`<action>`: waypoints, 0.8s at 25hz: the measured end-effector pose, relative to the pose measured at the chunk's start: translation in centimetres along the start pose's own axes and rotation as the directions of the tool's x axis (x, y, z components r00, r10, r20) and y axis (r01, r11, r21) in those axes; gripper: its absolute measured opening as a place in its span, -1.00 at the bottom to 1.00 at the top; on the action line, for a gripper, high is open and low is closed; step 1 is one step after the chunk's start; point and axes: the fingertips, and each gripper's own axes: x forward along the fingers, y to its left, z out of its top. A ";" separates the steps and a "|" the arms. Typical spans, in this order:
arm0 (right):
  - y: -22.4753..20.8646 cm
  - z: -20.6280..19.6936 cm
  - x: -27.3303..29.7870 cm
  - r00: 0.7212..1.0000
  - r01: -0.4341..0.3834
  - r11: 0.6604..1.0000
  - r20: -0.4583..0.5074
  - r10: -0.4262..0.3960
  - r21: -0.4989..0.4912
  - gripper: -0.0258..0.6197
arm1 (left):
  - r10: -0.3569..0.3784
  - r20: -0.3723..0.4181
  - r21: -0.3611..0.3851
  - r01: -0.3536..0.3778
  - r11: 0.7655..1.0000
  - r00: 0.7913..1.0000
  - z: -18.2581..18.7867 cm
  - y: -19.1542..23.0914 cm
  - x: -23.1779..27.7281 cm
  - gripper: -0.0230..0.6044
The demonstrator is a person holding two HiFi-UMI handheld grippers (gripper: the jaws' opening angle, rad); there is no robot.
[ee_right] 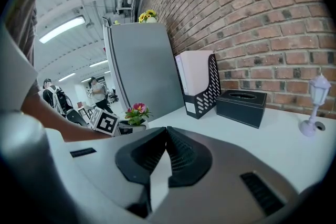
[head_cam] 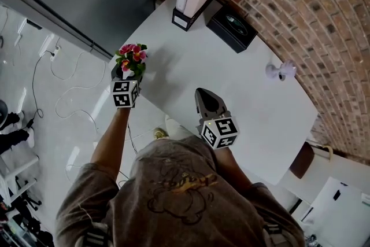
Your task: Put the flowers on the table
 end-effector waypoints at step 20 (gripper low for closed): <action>-1.8 -0.4 1.3 0.999 0.006 1.000 -0.035 -0.005 0.017 -0.91 | 0.051 -0.021 0.046 -0.050 0.998 0.998 -0.4 0.8 3.8 0.23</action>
